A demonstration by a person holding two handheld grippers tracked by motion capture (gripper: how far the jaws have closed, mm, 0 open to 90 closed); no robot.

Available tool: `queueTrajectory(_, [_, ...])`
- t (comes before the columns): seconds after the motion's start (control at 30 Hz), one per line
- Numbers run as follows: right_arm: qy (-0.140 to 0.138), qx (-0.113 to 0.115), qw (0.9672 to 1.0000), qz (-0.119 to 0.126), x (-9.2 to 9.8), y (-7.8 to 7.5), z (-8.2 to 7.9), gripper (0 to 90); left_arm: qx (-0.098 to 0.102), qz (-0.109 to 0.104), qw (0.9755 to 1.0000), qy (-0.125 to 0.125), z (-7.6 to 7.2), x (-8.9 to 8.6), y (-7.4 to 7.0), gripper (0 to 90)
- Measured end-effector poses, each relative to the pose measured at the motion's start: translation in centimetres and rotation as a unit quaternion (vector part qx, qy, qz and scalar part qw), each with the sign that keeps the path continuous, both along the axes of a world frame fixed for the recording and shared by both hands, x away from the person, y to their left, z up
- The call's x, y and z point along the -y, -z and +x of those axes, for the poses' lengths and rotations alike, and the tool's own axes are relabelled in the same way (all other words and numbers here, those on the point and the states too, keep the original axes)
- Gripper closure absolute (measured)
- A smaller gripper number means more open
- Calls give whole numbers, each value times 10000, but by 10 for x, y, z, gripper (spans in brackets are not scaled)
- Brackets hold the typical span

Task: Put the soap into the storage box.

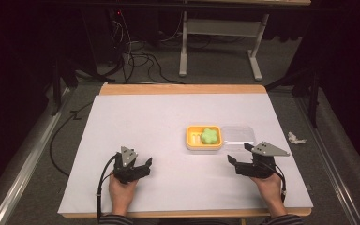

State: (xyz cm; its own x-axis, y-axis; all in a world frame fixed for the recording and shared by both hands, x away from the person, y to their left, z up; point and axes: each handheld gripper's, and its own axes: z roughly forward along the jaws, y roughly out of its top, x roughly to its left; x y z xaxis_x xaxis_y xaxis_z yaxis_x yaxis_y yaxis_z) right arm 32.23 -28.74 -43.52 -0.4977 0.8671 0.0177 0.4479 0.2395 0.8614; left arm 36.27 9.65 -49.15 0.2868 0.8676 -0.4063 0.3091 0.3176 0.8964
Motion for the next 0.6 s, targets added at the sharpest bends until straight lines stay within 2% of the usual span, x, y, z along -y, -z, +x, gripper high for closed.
queueTrajectory(0.6, [-77,-218,9997,56,-7,16,2,186,-5,7,10000,12,0,0,0,227])
